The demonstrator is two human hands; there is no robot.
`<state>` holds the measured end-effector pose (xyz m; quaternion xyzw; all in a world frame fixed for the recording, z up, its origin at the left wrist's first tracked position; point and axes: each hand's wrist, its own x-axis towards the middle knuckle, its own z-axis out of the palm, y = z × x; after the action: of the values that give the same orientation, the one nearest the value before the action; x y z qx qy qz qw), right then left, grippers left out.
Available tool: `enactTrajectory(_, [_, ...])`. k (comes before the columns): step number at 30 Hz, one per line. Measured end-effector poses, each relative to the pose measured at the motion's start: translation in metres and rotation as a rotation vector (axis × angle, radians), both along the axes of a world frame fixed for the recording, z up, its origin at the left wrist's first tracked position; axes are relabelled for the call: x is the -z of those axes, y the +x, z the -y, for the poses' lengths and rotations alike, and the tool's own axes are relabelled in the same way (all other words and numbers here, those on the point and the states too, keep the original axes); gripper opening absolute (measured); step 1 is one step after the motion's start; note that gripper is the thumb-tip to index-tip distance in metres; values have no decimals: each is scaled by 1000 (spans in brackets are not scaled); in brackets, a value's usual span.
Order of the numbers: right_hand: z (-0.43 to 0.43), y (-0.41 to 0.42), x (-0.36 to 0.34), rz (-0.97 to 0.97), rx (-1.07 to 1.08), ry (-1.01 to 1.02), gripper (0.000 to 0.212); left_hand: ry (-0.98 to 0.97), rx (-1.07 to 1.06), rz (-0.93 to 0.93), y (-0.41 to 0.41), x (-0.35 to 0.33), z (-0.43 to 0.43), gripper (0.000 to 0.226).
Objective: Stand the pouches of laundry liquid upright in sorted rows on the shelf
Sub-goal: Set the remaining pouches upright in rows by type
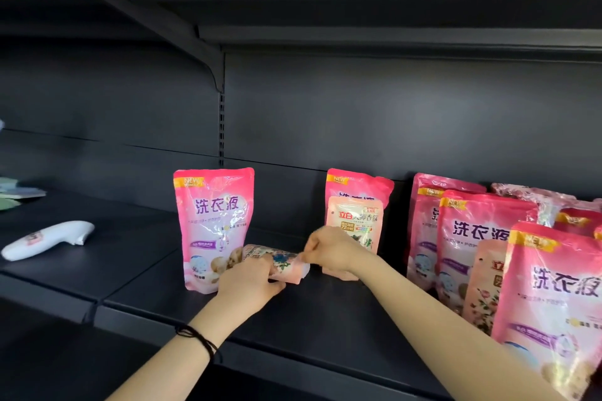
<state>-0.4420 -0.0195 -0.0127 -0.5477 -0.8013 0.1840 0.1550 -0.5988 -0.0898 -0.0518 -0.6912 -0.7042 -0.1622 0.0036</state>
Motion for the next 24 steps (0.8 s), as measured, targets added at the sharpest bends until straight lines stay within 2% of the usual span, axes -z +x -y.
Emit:
enactTrajectory(3, [-19, -28, -2, 42, -46, 10, 29, 62, -16, 8, -6, 1, 2, 47])
enactTrajectory(6, [-38, -45, -3, 91, -58, -21, 39, 111, -20, 28, -8, 1, 2, 49])
enactTrajectory(9, [-55, -56, 6, 91, -11, -137, 48, 159, -29, 78, -10, 8, -9, 47])
enactTrajectory(11, [-62, -62, 12, 135, 15, -199, 39, 188, -36, 78, -11, 11, -16, 43])
enactTrajectory(14, [-65, -68, 19, 192, 60, -186, 31, 168, -37, 63, -13, 15, -24, 38])
enactTrajectory(17, [-69, -64, 25, 98, 112, -189, 23, 134, -51, 43, -15, 15, -26, 37])
enactTrajectory(21, [-70, -56, 30, -183, 234, -211, 13, 113, -54, 18, -16, 19, -28, 40])
enactTrajectory(24, [-62, -53, 29, -419, 285, -227, 24, 132, -28, 42, -18, 24, -27, 42])
